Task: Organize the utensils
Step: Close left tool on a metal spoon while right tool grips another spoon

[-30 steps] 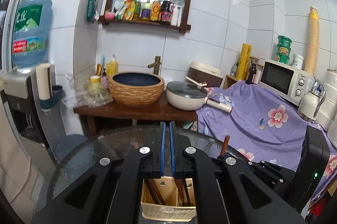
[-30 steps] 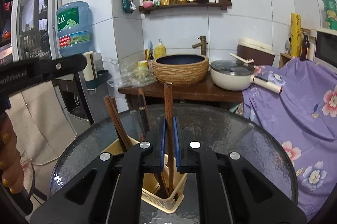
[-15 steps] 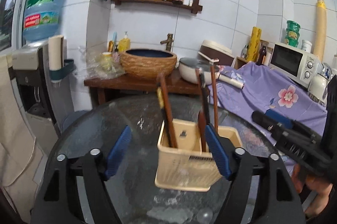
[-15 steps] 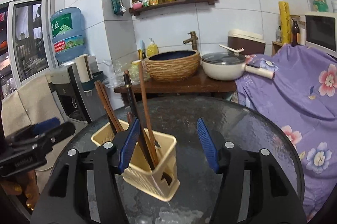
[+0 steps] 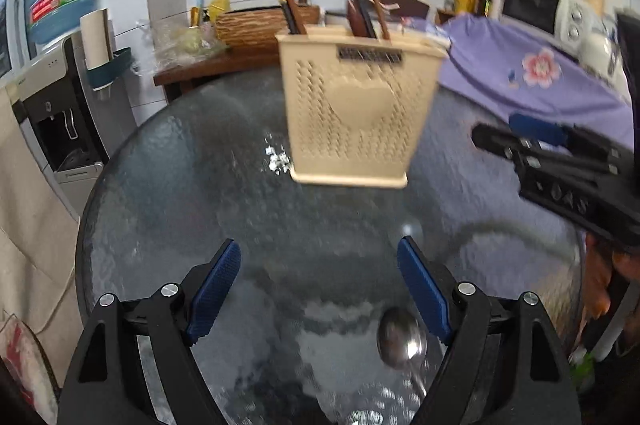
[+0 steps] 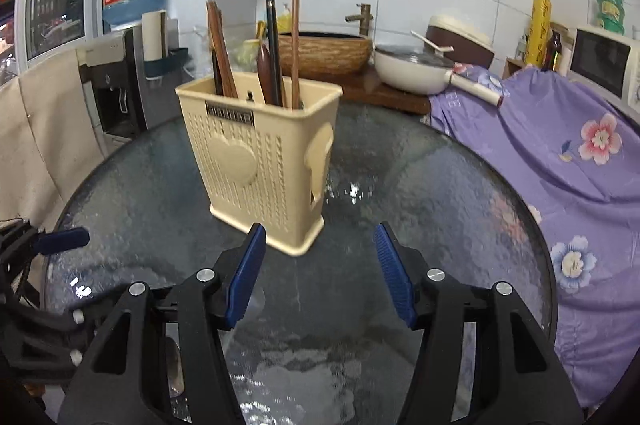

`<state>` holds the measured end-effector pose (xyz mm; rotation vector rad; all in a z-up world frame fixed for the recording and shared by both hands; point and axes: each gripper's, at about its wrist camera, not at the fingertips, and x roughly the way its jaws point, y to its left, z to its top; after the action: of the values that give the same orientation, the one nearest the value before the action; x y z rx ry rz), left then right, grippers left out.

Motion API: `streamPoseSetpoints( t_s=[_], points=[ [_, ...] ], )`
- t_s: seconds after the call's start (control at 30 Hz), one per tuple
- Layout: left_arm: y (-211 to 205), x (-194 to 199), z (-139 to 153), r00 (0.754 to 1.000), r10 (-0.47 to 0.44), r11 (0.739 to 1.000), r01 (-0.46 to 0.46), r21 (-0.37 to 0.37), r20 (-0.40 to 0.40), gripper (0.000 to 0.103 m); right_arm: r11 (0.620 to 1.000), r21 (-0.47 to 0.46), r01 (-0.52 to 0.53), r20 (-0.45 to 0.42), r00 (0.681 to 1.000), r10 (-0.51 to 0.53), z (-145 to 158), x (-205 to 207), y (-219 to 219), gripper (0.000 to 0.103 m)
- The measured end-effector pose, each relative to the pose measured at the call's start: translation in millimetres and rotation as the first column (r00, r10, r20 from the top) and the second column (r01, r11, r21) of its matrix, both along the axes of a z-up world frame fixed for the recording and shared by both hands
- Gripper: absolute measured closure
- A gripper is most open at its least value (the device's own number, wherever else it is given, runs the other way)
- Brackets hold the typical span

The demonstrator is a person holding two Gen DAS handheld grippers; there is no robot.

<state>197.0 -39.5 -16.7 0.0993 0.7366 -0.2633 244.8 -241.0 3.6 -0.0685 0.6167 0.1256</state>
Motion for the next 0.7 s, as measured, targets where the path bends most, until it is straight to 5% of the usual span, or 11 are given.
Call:
streamPoseSetpoints(
  t_s=[0.7],
  points=[
    [-31,-27,-59,0.987,-0.054,0.997,0.062,0.044,-0.154,0.045,0.998,0.047,0.044,-0.153,0.988,-0.037,-41,-11,-16,0.046]
  ],
)
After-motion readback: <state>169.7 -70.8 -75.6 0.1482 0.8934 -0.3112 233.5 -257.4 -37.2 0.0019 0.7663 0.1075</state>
